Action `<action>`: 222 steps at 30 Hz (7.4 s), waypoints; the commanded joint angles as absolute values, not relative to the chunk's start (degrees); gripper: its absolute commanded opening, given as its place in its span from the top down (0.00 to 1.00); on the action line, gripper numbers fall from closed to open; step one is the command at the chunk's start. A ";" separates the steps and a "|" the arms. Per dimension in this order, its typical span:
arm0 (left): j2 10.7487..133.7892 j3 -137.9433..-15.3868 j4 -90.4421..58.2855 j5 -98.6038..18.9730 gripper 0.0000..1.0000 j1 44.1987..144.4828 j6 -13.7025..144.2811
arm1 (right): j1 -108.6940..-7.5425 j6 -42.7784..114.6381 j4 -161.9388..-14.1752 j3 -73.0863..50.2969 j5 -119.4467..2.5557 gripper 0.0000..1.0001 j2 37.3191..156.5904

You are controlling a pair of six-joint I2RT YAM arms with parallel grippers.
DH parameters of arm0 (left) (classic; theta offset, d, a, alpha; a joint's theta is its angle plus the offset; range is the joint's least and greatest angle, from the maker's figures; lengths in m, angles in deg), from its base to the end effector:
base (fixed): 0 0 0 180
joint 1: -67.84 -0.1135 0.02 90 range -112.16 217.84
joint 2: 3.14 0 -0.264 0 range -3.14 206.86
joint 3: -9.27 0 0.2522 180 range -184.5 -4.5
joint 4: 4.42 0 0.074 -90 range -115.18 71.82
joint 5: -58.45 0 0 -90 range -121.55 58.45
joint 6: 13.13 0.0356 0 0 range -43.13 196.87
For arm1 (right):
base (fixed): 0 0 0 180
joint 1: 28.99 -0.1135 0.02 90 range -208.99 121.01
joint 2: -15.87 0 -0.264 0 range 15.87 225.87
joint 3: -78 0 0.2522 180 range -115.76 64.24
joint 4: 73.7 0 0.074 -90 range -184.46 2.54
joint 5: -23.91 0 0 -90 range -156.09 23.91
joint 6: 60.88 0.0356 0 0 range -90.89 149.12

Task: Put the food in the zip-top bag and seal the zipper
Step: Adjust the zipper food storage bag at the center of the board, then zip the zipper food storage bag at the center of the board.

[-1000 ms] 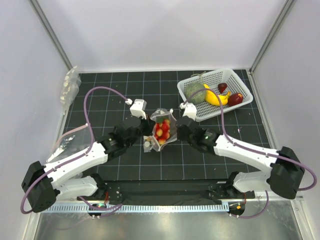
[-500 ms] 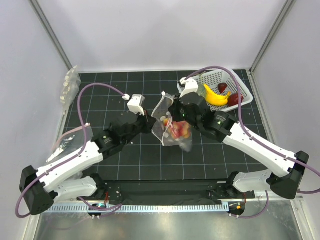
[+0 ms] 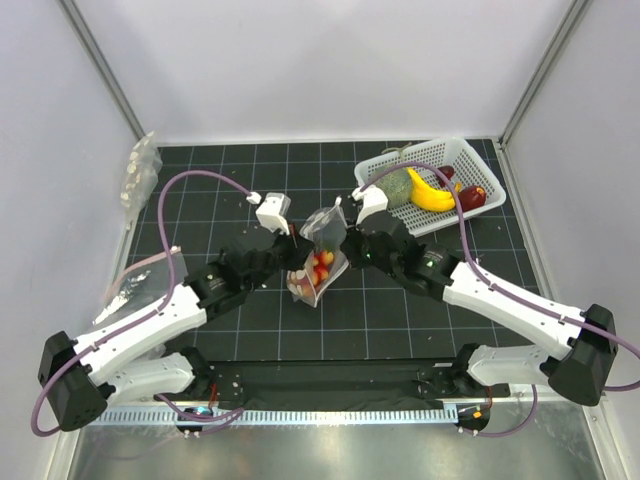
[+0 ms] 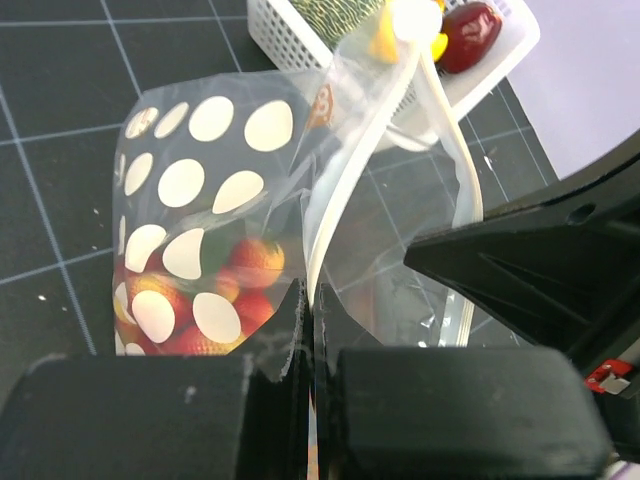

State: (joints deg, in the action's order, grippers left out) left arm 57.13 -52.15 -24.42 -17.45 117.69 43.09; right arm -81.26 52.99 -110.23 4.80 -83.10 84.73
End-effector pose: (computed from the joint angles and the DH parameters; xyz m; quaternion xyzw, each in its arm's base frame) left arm 0.1639 -0.1809 0.3127 0.0421 0.8093 -0.3105 0.4969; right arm 0.1721 0.2054 0.3213 -0.1431 0.8569 0.1928 0.4562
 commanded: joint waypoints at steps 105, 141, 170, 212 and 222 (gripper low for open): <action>61.73 -40.71 3.36 -28.22 0.76 117.59 42.24 | -69.16 77.82 -101.20 20.55 -91.41 0.98 77.67; 28.95 -27.61 4.14 -19.86 0.11 117.32 61.22 | -73.38 23.58 -129.48 -11.62 -37.54 0.99 83.56; 32.63 -28.31 14.34 -48.16 1.00 117.32 58.33 | -75.92 22.96 -125.44 -7.75 -25.92 0.99 78.89; 42.04 -32.45 14.07 -54.50 1.00 117.41 54.28 | -76.54 35.88 -95.99 3.95 -33.48 0.75 73.88; 41.16 -32.00 13.81 -54.14 0.83 117.41 55.16 | -76.54 37.72 -93.71 6.49 -39.46 0.99 66.86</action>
State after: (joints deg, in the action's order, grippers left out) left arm 42.10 -30.21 10.79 -53.84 117.51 54.65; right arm -76.19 36.75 -97.22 5.94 -37.09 69.76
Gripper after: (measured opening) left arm 0.214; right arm 0.150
